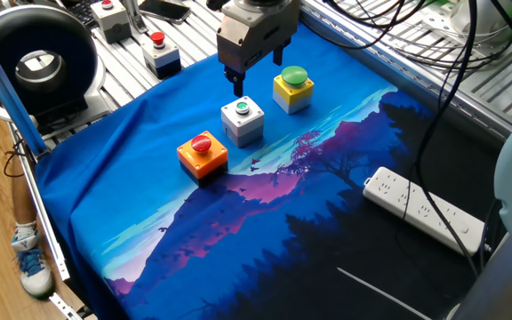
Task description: Press three buttons from left to right in sequence
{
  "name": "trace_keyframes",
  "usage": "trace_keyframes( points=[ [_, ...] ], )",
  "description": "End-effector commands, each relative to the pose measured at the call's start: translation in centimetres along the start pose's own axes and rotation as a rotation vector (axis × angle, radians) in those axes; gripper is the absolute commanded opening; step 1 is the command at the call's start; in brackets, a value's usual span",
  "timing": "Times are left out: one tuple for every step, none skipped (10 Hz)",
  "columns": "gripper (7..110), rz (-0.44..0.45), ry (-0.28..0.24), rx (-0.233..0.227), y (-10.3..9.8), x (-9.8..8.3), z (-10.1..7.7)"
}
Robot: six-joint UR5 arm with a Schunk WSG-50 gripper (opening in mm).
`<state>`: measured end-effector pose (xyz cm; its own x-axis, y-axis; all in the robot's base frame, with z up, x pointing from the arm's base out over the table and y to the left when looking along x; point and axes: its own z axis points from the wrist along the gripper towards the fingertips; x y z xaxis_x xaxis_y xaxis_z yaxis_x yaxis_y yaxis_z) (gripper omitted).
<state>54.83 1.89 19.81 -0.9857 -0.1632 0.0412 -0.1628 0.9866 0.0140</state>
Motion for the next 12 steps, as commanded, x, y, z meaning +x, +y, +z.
trace_keyframes(
  points=[
    [7,0.002,-0.006,-0.01,0.2,-0.15,-0.11],
    [7,0.002,-0.006,-0.01,0.21,-0.16,-0.11],
    [7,0.002,-0.006,-0.01,0.21,-0.16,-0.12],
    [7,-0.001,-0.007,-0.005,0.11,-0.19,-0.13],
    [7,-0.006,-0.006,0.0,0.0,-0.17,-0.14],
    [7,-0.007,-0.005,0.004,-0.11,-0.15,-0.14],
    [7,-0.005,-0.005,0.003,-0.05,-0.17,-0.14],
    [7,-0.007,-0.004,0.002,-0.05,-0.13,-0.14],
    [7,-0.008,-0.004,0.004,-0.09,-0.12,-0.14],
    [7,-0.008,-0.002,0.004,-0.08,-0.08,-0.14],
    [7,-0.01,-0.002,0.004,-0.08,-0.08,-0.14],
    [7,-0.013,0.0,0.005,-0.12,-0.03,-0.15]
  ],
)
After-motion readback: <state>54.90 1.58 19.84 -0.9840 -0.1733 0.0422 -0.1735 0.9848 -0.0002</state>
